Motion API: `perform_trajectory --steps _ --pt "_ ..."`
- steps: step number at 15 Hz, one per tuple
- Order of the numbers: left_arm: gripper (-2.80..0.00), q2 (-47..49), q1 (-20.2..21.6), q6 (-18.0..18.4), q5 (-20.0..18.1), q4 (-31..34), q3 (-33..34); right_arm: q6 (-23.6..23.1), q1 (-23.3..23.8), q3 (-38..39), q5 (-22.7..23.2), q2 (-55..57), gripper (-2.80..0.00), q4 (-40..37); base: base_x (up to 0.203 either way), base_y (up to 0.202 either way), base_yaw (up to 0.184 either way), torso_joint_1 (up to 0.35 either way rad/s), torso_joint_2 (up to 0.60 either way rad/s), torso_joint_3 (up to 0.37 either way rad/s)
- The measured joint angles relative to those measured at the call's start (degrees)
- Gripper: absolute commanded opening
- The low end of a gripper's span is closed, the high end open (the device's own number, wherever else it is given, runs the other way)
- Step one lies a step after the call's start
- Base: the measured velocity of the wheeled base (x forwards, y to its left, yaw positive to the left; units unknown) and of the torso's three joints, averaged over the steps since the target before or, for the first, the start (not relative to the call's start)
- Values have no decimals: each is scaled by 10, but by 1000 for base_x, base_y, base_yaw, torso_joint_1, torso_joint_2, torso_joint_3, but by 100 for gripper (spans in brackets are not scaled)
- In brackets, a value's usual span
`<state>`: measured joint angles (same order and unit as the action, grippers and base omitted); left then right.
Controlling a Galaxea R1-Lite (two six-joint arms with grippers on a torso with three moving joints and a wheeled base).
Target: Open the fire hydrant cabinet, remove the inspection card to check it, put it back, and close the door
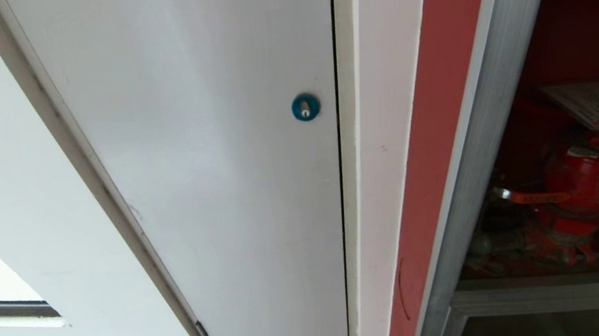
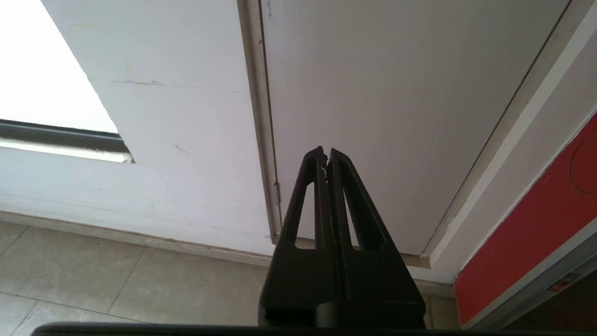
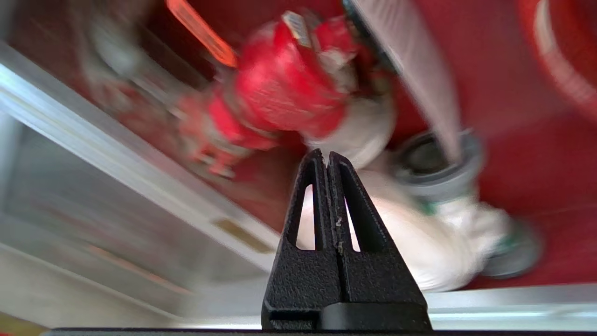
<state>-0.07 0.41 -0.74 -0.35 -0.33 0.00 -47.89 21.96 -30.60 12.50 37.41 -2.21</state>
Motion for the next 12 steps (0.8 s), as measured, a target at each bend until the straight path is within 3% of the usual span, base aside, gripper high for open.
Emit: perform_trajectory --steps 3,8,12 --pt "-280 0 0 0 0 0 0 109 -42 10 -11 -28 -280 0 0 0 0 0 0 0" --pt "-280 0 0 0 0 0 0 332 -153 39 -90 -109 -280 1 0 0 0 0 0 0" --pt "-280 0 0 0 0 0 0 441 -180 113 -128 -189 -280 13 0 0 0 0 0 0"
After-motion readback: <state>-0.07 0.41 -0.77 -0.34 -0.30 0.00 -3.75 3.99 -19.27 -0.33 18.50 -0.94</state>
